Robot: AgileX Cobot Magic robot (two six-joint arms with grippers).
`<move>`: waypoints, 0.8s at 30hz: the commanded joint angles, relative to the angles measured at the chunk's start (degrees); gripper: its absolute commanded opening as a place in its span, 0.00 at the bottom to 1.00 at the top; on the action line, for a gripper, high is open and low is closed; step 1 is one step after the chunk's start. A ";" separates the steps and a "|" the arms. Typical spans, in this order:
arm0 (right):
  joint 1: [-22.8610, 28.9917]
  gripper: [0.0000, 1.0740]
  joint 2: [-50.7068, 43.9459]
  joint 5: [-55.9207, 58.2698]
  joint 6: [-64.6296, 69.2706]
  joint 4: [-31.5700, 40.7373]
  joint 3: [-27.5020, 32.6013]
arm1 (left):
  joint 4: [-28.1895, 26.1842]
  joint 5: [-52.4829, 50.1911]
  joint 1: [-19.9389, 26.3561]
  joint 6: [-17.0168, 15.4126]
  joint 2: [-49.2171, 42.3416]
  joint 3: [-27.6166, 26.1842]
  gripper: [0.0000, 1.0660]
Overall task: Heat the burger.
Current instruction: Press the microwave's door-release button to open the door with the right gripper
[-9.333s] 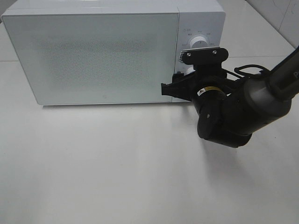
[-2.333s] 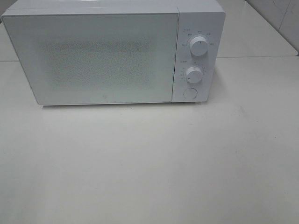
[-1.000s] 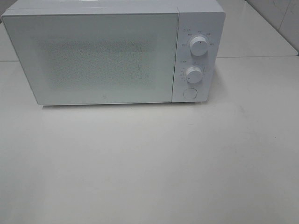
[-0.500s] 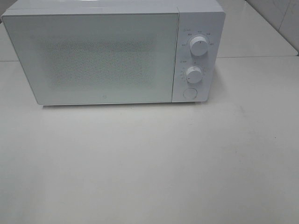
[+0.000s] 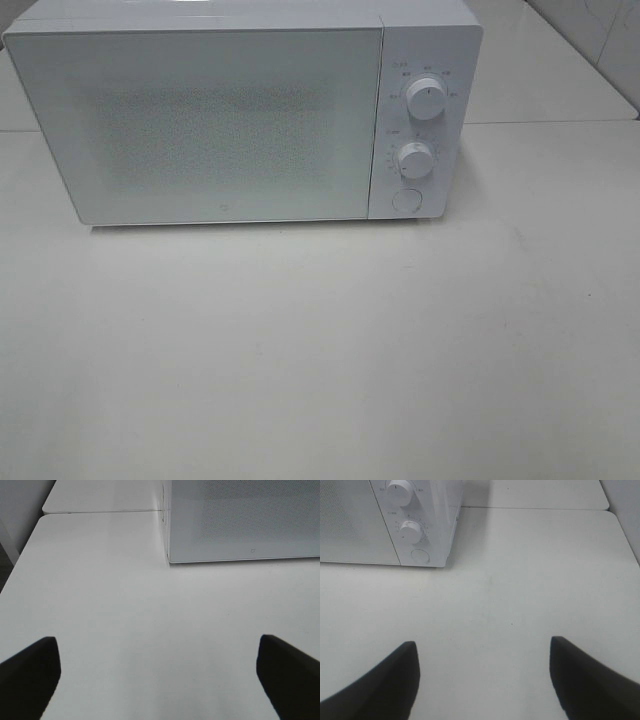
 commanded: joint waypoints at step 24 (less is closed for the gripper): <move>-0.40 0.66 29.74 -33.17 0.34 -0.17 -0.52 | -0.29 -0.23 -0.06 -0.11 -0.97 0.06 0.94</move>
